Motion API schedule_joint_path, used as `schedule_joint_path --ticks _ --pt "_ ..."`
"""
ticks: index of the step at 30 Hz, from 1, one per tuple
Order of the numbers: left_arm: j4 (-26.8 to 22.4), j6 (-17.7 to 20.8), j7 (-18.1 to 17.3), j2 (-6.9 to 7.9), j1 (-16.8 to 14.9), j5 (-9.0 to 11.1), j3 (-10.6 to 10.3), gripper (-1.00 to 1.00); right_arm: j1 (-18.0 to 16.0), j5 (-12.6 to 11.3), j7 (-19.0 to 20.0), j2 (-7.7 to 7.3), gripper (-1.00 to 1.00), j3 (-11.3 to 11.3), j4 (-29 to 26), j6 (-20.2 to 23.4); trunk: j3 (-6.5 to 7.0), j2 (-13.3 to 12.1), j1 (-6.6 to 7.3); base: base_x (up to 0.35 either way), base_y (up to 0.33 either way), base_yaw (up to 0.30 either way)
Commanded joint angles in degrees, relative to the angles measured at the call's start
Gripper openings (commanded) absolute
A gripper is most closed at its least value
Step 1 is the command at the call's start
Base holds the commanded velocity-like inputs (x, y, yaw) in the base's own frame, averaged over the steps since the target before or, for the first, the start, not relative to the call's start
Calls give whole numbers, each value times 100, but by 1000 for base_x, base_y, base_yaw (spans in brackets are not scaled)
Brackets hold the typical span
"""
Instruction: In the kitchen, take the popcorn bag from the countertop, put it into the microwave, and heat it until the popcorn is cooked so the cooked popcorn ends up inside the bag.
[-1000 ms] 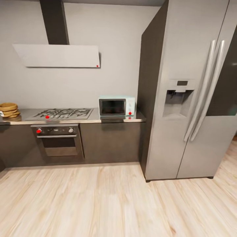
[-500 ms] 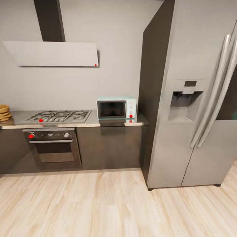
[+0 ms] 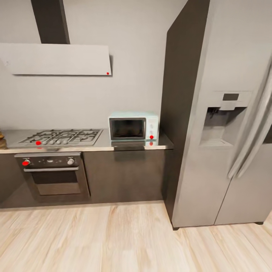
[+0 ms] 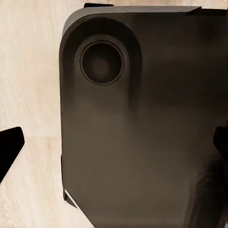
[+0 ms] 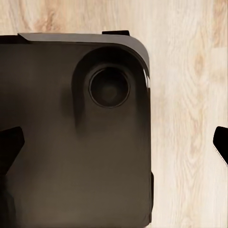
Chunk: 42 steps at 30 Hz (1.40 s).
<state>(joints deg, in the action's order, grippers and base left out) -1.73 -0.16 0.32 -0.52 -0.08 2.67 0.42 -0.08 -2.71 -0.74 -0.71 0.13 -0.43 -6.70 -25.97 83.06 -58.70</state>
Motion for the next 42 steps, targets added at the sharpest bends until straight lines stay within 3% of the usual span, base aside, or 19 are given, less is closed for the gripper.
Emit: schedule_joint_path --ticks 1,6,42 --pt "-3 -2 3 -1 -1 91 1 100 -1 -28 -5 1 100 5 -1 -16 -5 2 -3 322 0 0" --pt "-3 -7 -2 -1 1 219 1 100 -1 -28 -6 1 100 5 -1 -24 -5 2 -3 322 0 0" --pt "-1 -51 2 8 1 234 1 100 -1 -11 -5 -16 100 22 -1 -33 -5 2 -3 319 0 0"
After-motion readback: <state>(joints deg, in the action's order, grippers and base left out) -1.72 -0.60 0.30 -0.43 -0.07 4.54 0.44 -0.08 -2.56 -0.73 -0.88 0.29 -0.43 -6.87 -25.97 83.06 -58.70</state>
